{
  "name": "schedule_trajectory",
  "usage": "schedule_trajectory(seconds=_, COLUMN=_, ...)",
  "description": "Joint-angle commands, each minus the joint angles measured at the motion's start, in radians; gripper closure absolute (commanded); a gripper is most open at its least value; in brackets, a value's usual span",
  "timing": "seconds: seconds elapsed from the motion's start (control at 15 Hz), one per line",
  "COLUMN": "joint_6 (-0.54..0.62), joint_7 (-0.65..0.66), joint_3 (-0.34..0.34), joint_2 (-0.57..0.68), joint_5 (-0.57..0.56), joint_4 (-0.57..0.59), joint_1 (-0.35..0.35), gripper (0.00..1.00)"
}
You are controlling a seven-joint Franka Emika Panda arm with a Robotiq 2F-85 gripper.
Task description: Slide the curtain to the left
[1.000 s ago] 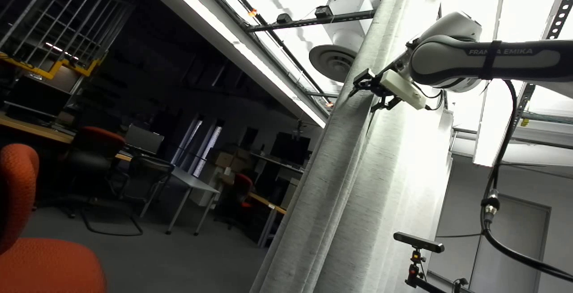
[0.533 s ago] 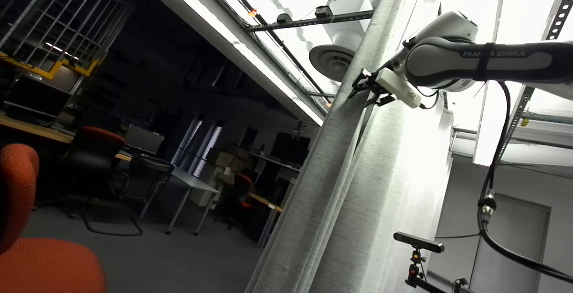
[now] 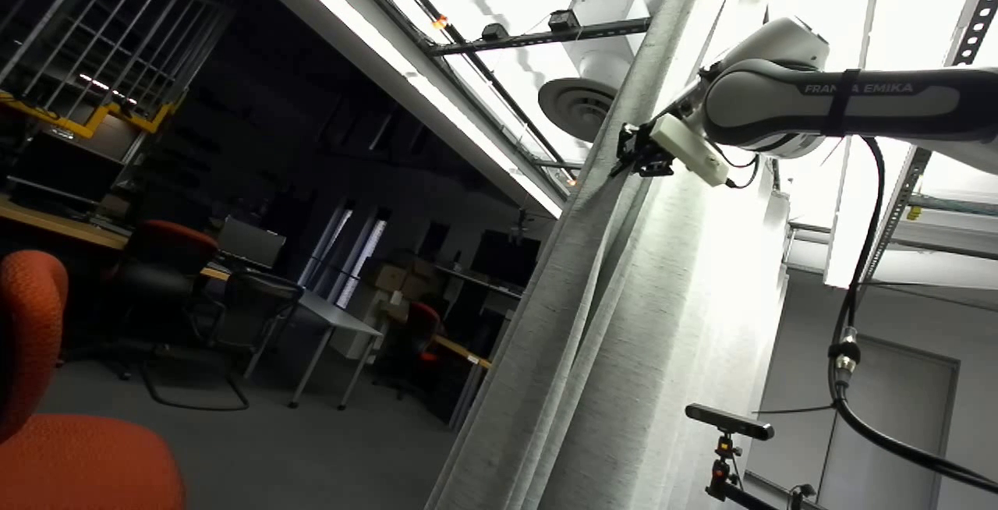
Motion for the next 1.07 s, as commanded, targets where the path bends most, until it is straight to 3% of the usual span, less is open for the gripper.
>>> schedule_trajectory(seconds=0.0, joint_6=0.003, joint_7=-0.013, joint_3=0.003, joint_2=0.013, joint_5=0.026, joint_4=0.012, joint_1=0.020, gripper=0.99)
schedule_trajectory(seconds=0.4, joint_6=-0.002, joint_7=-0.018, joint_3=0.038, joint_2=-0.007, joint_5=0.026, joint_4=-0.022, joint_1=0.058, gripper=0.99)
schedule_trajectory(seconds=1.0, joint_6=-0.095, joint_7=-0.139, joint_3=0.121, joint_2=-0.037, joint_5=0.108, joint_4=-0.038, joint_1=0.172, gripper=0.99)
